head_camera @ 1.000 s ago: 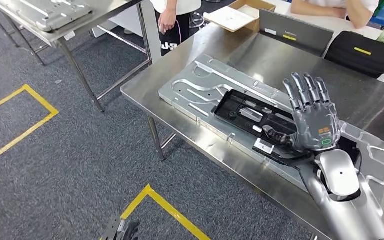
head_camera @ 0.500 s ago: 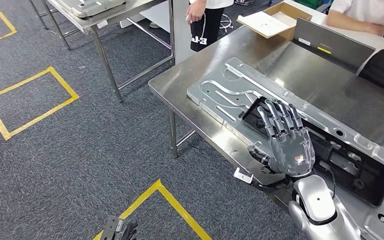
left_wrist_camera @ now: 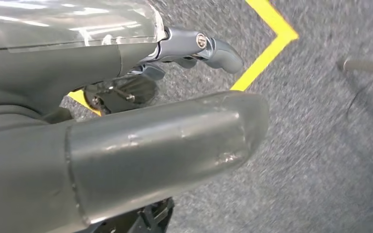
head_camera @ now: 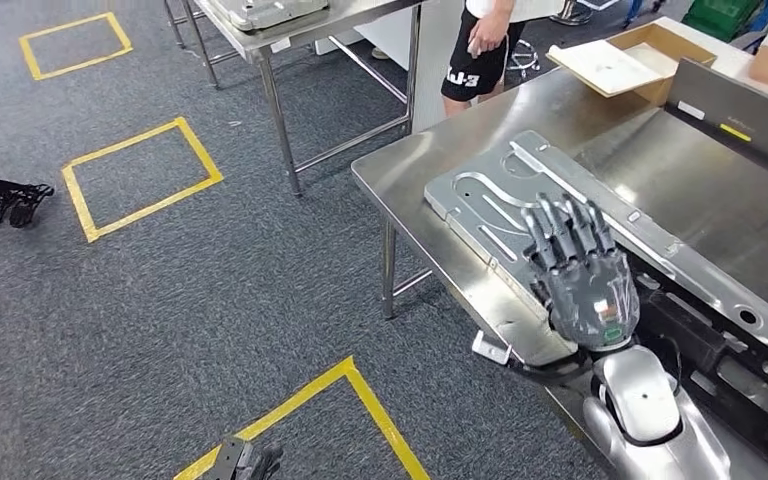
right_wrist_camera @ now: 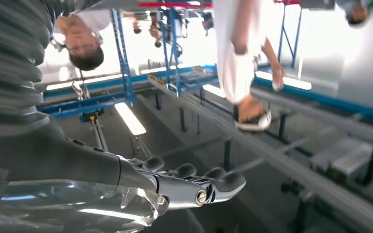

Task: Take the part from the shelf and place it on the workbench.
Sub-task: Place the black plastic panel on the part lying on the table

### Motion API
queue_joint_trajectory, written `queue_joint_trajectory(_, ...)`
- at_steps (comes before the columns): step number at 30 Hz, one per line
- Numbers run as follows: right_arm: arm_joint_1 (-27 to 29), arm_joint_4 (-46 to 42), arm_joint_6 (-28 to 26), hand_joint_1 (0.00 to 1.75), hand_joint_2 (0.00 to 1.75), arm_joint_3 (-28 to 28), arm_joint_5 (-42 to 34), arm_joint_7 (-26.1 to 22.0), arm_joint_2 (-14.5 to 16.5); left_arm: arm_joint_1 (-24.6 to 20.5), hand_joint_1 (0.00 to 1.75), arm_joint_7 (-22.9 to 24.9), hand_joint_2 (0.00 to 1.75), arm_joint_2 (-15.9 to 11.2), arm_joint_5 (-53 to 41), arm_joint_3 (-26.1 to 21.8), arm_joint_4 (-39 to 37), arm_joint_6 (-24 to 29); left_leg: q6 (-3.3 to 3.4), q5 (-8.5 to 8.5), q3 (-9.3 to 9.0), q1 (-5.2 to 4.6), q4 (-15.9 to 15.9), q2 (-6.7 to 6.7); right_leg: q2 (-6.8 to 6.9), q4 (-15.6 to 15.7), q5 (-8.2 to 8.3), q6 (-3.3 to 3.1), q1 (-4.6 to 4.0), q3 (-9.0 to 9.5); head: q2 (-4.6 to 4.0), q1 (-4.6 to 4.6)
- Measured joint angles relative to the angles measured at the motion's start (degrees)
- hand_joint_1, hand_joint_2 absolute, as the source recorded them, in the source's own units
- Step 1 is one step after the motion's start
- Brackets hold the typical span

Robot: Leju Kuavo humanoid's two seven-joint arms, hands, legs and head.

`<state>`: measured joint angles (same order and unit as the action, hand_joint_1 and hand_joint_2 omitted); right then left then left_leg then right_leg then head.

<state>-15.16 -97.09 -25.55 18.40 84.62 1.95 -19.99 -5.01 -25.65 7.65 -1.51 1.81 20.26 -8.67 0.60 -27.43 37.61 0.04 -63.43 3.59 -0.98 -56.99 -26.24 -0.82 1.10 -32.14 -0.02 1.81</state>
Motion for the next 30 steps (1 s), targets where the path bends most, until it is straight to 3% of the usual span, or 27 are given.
queue_joint_trajectory(2, -0.9, -0.44, 0.02, 0.0, 1.75, -0.36, -0.24, -0.43, -0.24, -0.16, 0.0, -0.06, 0.0, 0.01, 0.06, 0.0, 0.0, -0.03, -0.56, -3.66, 3.67, 0.28, -7.72, -2.48, 1.69, 0.05, -0.1, -0.31, -0.21, 0.1, 0.0, 0.08)
queue_joint_trajectory(3, -1.2, -0.57, 0.05, 0.0, 1.75, -0.44, -0.34, -0.62, -0.33, -0.15, 0.0, -0.07, 0.0, 0.02, 0.09, 0.0, 0.0, -0.04, -0.82, -4.45, 4.94, 0.51, -10.41, -2.92, 2.57, 0.02, -0.17, -0.34, -0.28, 0.11, 0.0, 0.08)
queue_joint_trajectory(4, -1.47, -0.69, 0.08, 0.0, 1.75, -0.46, -0.41, -0.82, -0.38, -0.1, 0.0, -0.08, 0.0, 0.02, 0.14, 0.0, 0.0, -0.07, -1.04, -4.15, 5.19, 0.71, -11.01, -3.17, 3.4, -0.02, -0.25, -0.3, -0.31, 0.13, 0.0, 0.08)
queue_joint_trajectory(5, -1.76, -0.82, 0.11, 0.0, 1.75, -0.45, -0.45, -0.97, -0.38, -0.06, 0.0, -0.08, 0.0, 0.02, 0.2, 0.0, 0.0, -0.09, -1.2, -2.84, 4.23, 0.88, -9.28, -3.47, 4.18, -0.09, -0.36, -0.2, -0.31, 0.18, 0.01, 0.09)
queue_joint_trajectory(7, -2.41, -1.09, 0.16, 0.0, 1.75, -0.45, -0.47, -1.11, -0.38, -0.12, 0.0, -0.07, 0.0, 0.02, 0.37, 0.0, 0.0, -0.12, -1.2, 0.61, -0.02, 0.9, -1.33, -5.52, 5.54, -0.42, -0.75, 0.23, -0.38, 0.32, 0.01, 0.09)
queue_joint_trajectory(9, -2.97, -1.25, 0.17, 0.0, 1.75, -0.45, -0.47, -1.11, -0.42, -0.29, 0.0, -0.05, 0.0, 0.03, 0.45, 0.0, 0.0, -0.12, -0.55, 2.17, -2.8, 0.59, 4.16, -7.26, 6.7, -0.83, -1.19, 0.79, -0.72, 0.37, 0.01, -0.01)
queue_joint_trajectory(10, -3.14, -1.27, 0.17, 0.0, 1.75, -0.44, -0.47, -1.11, -0.43, -0.32, 0.0, -0.03, 0.0, 0.04, 0.45, 0.0, 0.0, -0.11, -0.16, 2.12, -3.05, 0.37, 4.93, -7.38, 7.26, -0.92, -1.33, 1.07, -0.88, 0.39, 0.0, -0.07)
queue_joint_trajectory(12, -3.36, -1.27, 0.16, 0.0, 1.75, -0.39, -0.47, -1.11, -0.43, -0.17, 0.0, 0.08, 0.0, 0.03, 0.46, 0.0, 0.0, 0.02, 0.67, 2.4, -2.95, 0.3, 5.19, -5.97, 8.07, -0.91, -1.54, 1.62, -0.8, 0.55, 0.0, -0.12)
queue_joint_trajectory(14, -3.59, -1.2, 0.08, 0.0, 1.75, -0.28, -0.47, -1.09, -0.45, -0.09, 0.0, 0.34, 0.0, 0.02, 0.48, -0.01, -0.01, 0.34, 1.46, 2.8, -3.08, 0.44, 5.7, -4.71, 5.96, -2.77, -3.2, 2.14, -0.41, -0.02, 0.0, -0.13)
queue_joint_trajectory(16, -3.74, -0.98, -0.03, 0.0, 1.75, -0.17, -0.47, -1.07, -0.52, -0.17, 0.0, 0.82, 0.0, 0.03, 0.52, -0.01, -0.02, 0.65, 1.93, 3.05, -3.14, 0.54, 5.92, -3.53, 2.52, -9.11, -6.88, 2.38, -0.17, -2.85, 0.0, -0.16)
queue_joint_trajectory(18, -3.69, -0.63, -0.07, 0.0, 1.75, -0.03, -0.47, -1.05, -0.56, -0.15, 0.0, 1.25, 0.0, 0.03, 0.57, -0.01, -0.04, 0.78, 2.04, 3.09, -3.08, 0.51, 5.87, -2.14, 1.31, -16.32, -9.54, 2.46, -0.17, -6.53, 0.0, -0.17)
queue_joint_trajectory(19, -3.67, -0.46, -0.07, 0.0, 1.75, 0.05, -0.47, -1.05, -0.56, -0.1, 0.0, 1.34, 0.0, 0.03, 0.6, -0.01, -0.07, 0.81, 2.04, 3.08, -3.08, 0.49, 5.81, -1.36, 1.17, -17.63, -9.31, 2.46, -0.15, -7.4, 0.0, -0.17)
queue_joint_trajectory(20, -3.66, -0.33, -0.08, 0.0, 1.75, 0.1, -0.47, -1.05, -0.56, -0.05, 0.0, 1.41, 0.0, 0.03, 0.61, -0.02, -0.09, 0.84, 2.01, 3.07, -3.1, 0.5, 5.71, -0.52, 1.06, -16.66, -7.9, 2.4, -0.09, -7.18, 0.0, -0.17)
queue_joint_trajectory(21, -3.69, -0.24, -0.08, 0.0, 1.75, 0.12, -0.47, -1.05, -0.56, -0.02, 0.0, 1.44, 0.0, 0.03, 0.62, -0.02, -0.11, 0.86, 1.94, 3.02, -3.14, 0.52, 5.55, 0.32, 0.77, -13.54, -5.64, 2.31, 0.01, -5.91, 0.0, -0.17)
queue_joint_trajectory(23, -3.79, -0.17, -0.1, 0.0, 1.75, 0.12, -0.47, -1.06, -0.55, -0.05, 0.0, 1.45, 0.0, 0.04, 0.64, -0.02, -0.14, 0.86, 1.59, 2.9, -2.96, 0.59, 5.11, 1.87, -1.84, -5.73, -1.85, 2.11, 0.35, -2.62, 0.0, -0.16)
queue_joint_trajectory(25, -3.83, -0.09, -0.14, 0.0, 1.75, 0.13, -0.47, -1.06, -0.61, -0.06, 0.0, 1.46, 0.0, 0.04, 0.66, -0.02, -0.15, 0.86, 0.97, 2.98, -2.35, 0.75, 4.85, 3.22, -4.15, -2.15, -0.9, 2.04, 0.46, -1.26, 0.0, -0.16)
queue_joint_trajectory(26, -3.83, -0.04, -0.15, 0.0, 1.75, 0.14, -0.47, -1.06, -0.63, -0.01, 0.0, 1.47, 0.0, 0.03, 0.67, -0.02, -0.16, 0.86, 0.58, 3.13, -2.05, 0.86, 4.88, 3.9, -4.27, -2.04, -0.96, 2.0, 0.35, -1.24, 0.0, -0.16)
queue_joint_trajectory(27, -3.88, -0.03, -0.16, 0.0, 1.75, 0.15, -0.47, -1.06, -0.66, 0.09, 0.0, 1.48, 0.0, 0.03, 0.67, -0.02, -0.17, 0.86, 0.18, 3.25, -1.88, 0.96, 5.01, 4.57, -3.57, -1.93, -0.9, 1.84, 0.27, -1.15, 0.0, -0.15)
queue_joint_trajectory(28, -3.94, -0.02, -0.16, 0.0, 1.75, 0.16, -0.47, -1.06, -0.65, 0.2, 0.0, 1.48, 0.0, 0.04, 0.67, -0.02, -0.18, 0.86, -0.13, 3.12, -1.73, 0.98, 4.8, 4.2, -2.8, -1.67, -0.81, 1.54, 0.25, -0.93, 0.0, -0.14)
queue_joint_trajectory(30, -4.06, -0.02, -0.18, 0.0, 1.75, 0.2, -0.47, -1.07, -0.64, 0.18, 0.0, 1.47, 0.0, 0.04, 0.66, -0.02, -0.21, 0.86, -0.61, 1.3, -0.38, 0.76, 1.89, 1.03, -1.03, -1.05, -0.6, 0.7, 0.24, -0.45, 0.0, -0.1)
